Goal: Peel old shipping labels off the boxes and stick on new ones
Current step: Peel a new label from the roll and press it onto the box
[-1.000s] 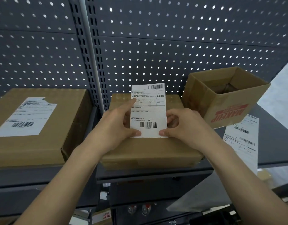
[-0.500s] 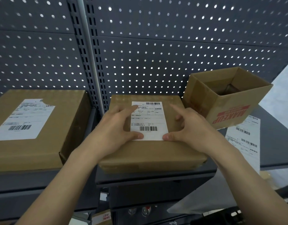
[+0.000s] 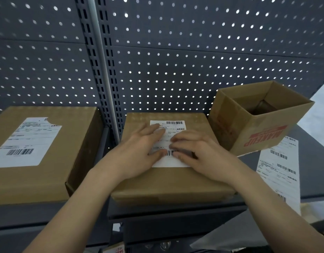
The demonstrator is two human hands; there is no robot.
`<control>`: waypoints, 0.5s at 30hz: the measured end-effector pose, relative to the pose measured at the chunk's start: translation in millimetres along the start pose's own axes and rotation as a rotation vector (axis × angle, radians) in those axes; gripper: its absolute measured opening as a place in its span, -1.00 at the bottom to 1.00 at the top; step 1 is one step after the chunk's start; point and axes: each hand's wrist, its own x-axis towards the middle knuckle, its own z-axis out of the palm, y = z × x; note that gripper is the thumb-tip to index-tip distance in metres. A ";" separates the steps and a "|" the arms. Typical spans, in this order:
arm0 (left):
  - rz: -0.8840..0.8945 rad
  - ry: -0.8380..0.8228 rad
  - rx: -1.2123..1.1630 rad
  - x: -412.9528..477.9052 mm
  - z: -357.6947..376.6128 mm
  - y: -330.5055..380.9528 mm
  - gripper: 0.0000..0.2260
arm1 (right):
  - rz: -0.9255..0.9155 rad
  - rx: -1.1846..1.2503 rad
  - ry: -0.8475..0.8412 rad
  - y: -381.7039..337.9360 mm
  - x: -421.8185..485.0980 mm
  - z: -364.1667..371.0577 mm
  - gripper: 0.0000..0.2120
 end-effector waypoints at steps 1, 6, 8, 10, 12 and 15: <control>-0.024 -0.044 0.013 2.7 0.7 -2.3 -0.42 | -0.005 -0.003 -0.004 1.4 1.6 -0.2 -0.69; -0.083 -0.113 0.166 9.1 2.1 -6.2 -0.41 | 0.119 -0.051 -0.116 12.1 7.6 -1.5 -0.49; -0.095 -0.119 0.201 9.9 2.8 -4.2 -0.41 | 0.125 -0.136 -0.203 13.5 8.8 1.9 -0.42; -0.115 -0.149 0.226 9.8 3.7 -1.5 -0.42 | 0.126 -0.192 -0.267 13.3 9.2 3.2 -0.36; -0.139 -0.166 0.209 11.2 1.5 1.4 -0.42 | 0.127 -0.169 -0.254 11.8 9.7 0.1 -0.40; -0.139 -0.017 0.185 22.1 -2.2 3.3 -0.47 | 0.151 -0.107 -0.103 8.9 15.6 -4.8 -0.53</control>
